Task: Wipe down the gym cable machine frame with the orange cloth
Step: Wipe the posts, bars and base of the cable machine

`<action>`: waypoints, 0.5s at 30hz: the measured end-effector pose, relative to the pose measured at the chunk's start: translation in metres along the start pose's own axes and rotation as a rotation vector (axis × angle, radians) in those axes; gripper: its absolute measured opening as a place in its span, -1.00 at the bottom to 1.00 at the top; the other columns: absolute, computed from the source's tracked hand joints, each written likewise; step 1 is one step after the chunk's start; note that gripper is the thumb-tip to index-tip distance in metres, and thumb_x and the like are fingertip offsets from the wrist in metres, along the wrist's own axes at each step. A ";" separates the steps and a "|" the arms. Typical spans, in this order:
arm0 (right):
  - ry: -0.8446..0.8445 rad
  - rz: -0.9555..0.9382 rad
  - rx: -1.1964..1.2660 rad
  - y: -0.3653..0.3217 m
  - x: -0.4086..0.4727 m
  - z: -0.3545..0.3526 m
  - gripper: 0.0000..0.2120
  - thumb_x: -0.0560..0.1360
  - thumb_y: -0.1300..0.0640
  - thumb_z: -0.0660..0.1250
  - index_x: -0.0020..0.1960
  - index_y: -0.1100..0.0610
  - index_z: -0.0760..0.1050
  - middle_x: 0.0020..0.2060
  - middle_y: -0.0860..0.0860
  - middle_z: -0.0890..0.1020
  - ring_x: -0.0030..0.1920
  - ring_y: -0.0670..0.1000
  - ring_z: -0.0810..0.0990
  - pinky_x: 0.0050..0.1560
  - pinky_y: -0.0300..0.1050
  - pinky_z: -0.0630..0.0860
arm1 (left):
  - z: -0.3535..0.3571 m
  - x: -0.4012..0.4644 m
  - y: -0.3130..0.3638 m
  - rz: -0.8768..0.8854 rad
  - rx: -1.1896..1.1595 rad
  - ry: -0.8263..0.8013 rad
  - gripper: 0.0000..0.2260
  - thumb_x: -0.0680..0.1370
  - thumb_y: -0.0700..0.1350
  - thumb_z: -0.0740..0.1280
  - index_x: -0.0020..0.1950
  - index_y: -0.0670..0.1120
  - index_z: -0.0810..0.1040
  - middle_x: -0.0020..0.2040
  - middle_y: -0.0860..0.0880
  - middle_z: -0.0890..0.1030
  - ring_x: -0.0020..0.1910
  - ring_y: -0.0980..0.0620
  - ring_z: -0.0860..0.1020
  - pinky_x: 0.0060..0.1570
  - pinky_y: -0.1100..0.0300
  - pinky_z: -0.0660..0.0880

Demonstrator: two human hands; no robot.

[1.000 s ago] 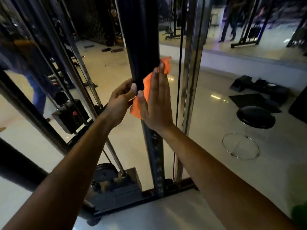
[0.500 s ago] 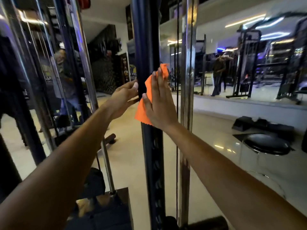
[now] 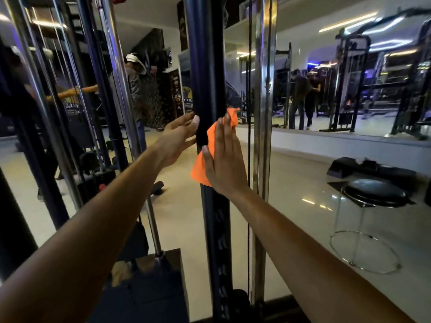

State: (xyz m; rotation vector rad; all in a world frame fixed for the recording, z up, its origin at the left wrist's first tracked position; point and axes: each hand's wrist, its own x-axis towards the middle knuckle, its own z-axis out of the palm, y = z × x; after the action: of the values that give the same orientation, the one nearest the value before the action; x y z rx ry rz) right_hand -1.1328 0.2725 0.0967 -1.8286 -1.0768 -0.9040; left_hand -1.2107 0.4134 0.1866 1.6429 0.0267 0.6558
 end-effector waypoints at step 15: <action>0.041 0.046 -0.041 0.017 -0.078 0.045 -0.27 0.79 -0.06 0.17 0.77 0.21 -0.12 0.76 0.14 -0.13 0.76 0.15 -0.15 0.69 0.28 0.10 | 0.007 -0.027 -0.066 -0.035 0.048 0.085 -0.50 0.70 0.00 0.41 0.61 -0.13 0.42 0.42 0.02 0.61 0.40 0.07 0.58 0.47 -0.03 0.50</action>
State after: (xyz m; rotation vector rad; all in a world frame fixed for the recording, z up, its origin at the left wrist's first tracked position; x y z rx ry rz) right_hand -1.1397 0.2820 0.0055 -1.8532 -0.9935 -0.9381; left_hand -1.2073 0.4098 0.1148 1.6566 0.1339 0.7023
